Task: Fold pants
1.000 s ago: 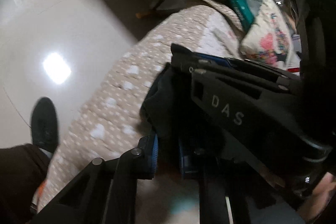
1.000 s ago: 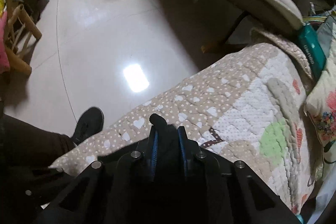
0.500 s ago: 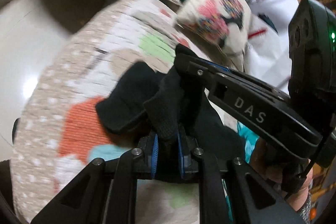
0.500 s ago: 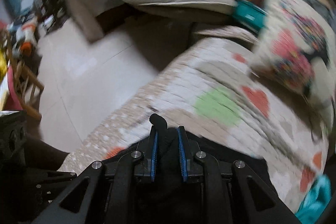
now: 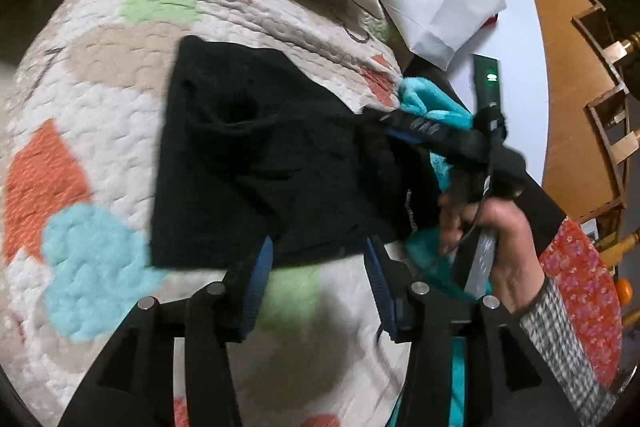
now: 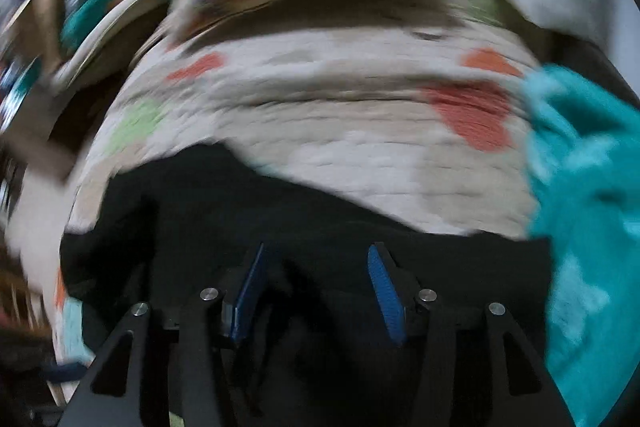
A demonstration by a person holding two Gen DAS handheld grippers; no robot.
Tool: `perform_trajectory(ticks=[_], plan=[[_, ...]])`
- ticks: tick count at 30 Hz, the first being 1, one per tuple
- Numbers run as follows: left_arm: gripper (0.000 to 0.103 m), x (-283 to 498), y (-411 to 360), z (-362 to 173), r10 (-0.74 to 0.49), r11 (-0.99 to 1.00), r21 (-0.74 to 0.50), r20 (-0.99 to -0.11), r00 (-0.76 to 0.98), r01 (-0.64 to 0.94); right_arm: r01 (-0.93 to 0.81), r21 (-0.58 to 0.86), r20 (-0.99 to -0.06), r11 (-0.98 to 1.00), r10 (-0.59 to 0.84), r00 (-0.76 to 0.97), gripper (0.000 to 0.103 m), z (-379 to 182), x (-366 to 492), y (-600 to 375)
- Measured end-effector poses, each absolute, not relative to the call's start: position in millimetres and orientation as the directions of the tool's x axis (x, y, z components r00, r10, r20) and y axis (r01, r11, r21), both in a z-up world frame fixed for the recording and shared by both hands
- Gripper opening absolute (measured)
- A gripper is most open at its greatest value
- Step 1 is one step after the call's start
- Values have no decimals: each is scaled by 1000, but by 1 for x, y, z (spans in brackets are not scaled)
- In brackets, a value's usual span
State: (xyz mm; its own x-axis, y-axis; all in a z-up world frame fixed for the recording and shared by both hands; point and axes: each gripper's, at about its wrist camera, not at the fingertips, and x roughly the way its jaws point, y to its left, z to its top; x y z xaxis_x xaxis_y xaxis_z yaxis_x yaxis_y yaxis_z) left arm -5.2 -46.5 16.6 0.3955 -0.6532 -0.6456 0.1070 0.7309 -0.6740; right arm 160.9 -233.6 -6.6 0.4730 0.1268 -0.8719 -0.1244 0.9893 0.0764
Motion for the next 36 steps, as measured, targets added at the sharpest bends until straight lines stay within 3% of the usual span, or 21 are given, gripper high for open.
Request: perform_trajectory(ticks=[2,7,12,13,15,16,17,22,25,28,30,31,32,33,34,36], plan=[[47,-6,-27,14,-641,727,-683,-641,422,68,-113,145,-839,983,183,513,57,9,157,-236],[48,-5,24,-2,-551,738,-669,-669,498,-82,-371,249,-764,894,417,492,64,39,130,-173],[48,-3,49,-16,-528,724,-677,-670,522,-135,-573,107,-783,813,424,455,75,35,90,-96],[48,-4,52,-20,-525,725,-675,-670,524,-138,-601,58,-789,797,405,461,80,32,82,-84],[48,-5,58,-25,-521,727,-672,-673,525,-141,-626,-80,-798,776,326,507,81,23,71,-63],[48,-6,60,-28,-520,727,-672,-675,524,-143,-625,-120,-811,771,288,510,55,16,69,-60],[48,-8,60,-30,-521,726,-673,-674,523,-143,-622,-112,-837,775,264,479,11,8,73,-61],[48,-5,63,-38,-539,707,-692,-661,523,-146,-474,87,-839,876,321,440,8,11,88,-109],[48,-5,62,-39,-560,688,-712,-644,522,-140,-320,98,-847,942,248,470,8,10,98,-149],[48,-3,56,-37,-570,687,-715,-641,514,-130,-171,61,-879,983,134,457,10,-3,102,-190],[48,-3,50,-34,-569,696,-707,-647,508,-122,-112,14,-888,994,64,455,16,-8,103,-204],[48,-3,48,-33,-570,697,-707,-647,505,-118,-85,-4,-894,996,34,446,28,-10,102,-210],[48,-2,45,-31,-574,698,-707,-647,502,-113,-55,-8,-900,998,17,435,46,-11,102,-217],[48,0,40,-29,-579,700,-707,-647,496,-105,-35,-4,-901,999,11,433,54,-11,103,-219],[48,3,33,-26,-583,707,-702,-650,487,-91,6,1,-896,1000,-2,445,60,-7,102,-226],[48,10,19,-23,-583,723,-687,-661,472,-69,59,9,-876,998,-21,482,60,5,101,-230]])
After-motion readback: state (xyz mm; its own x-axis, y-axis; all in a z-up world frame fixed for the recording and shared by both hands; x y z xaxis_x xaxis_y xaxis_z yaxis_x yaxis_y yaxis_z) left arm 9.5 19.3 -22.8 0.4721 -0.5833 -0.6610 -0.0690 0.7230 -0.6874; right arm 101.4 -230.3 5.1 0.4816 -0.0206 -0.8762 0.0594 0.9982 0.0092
